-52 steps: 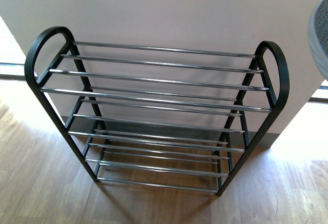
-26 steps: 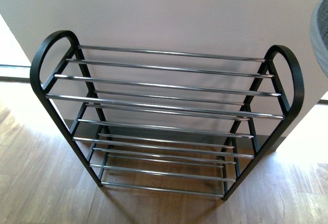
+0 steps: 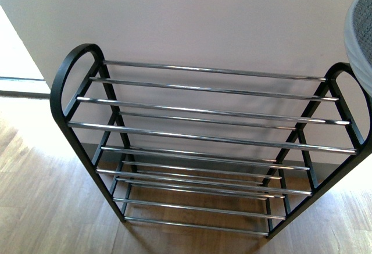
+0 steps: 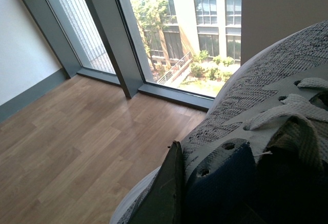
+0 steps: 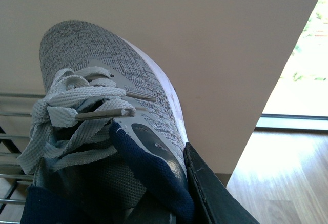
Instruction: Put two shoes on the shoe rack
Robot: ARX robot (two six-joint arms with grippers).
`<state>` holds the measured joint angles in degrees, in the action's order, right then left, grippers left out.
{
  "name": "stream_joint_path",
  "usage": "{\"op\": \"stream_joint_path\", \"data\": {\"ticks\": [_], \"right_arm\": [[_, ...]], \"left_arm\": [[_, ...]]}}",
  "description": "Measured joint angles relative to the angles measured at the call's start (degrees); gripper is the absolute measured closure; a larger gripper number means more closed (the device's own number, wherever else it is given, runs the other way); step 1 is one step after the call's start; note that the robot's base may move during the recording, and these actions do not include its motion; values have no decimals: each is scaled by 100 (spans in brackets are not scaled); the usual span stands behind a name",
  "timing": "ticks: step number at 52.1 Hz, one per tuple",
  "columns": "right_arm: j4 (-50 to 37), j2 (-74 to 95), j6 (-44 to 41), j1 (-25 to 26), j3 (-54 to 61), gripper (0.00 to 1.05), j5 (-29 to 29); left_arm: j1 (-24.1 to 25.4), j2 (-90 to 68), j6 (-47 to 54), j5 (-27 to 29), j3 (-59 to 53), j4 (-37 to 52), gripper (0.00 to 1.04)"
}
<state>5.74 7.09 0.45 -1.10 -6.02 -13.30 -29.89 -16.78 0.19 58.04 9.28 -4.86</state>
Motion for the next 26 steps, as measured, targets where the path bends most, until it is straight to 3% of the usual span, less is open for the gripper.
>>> {"op": "stream_joint_path", "data": {"ticks": [18,22,26], "right_arm": [[0,0,0,0,0,103,-20],[-417,-48,-273,160,81,103,664],[-581,59,-468,-101,-24,103,621]], "left_arm": [[0,0,0,2,0,0,103],[0,0,0,4,0,0,103],[0,0,2,2,0,0,103]]}}
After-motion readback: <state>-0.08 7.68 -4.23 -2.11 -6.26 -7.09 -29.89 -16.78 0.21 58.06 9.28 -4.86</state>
